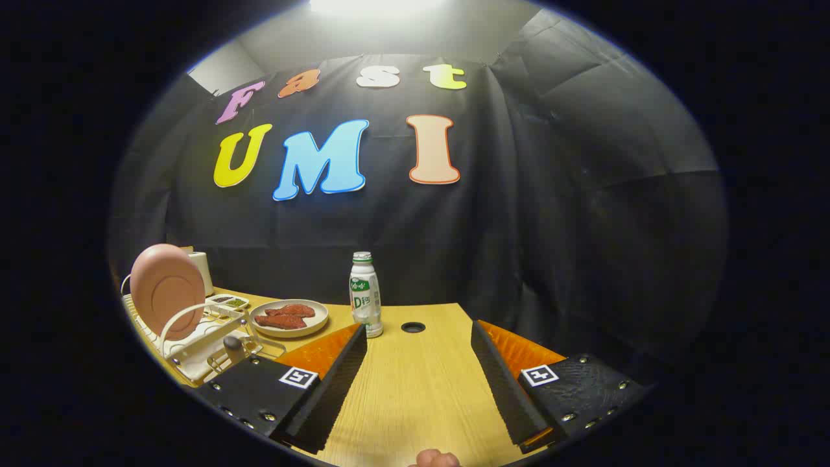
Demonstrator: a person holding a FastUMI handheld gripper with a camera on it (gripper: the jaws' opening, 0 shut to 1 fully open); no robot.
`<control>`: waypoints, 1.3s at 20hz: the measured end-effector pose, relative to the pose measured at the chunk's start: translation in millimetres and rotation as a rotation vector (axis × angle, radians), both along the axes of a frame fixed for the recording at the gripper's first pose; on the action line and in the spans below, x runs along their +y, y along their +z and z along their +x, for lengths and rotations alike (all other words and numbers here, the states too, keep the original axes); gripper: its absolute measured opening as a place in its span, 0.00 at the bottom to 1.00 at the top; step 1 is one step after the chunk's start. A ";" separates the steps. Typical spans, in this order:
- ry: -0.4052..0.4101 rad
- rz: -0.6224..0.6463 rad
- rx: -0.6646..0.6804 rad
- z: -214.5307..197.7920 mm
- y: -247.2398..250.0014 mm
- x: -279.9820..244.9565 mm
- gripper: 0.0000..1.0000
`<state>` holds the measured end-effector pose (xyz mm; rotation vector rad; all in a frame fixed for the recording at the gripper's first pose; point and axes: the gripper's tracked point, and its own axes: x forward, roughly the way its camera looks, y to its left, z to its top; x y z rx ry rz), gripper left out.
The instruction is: Take the plate from the dish rack, then take the spoon from the basket and place it into the plate.
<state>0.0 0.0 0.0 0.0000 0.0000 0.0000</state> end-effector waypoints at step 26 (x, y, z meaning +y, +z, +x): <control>0.073 0.013 0.065 -93.3 243.0 175.3 0.98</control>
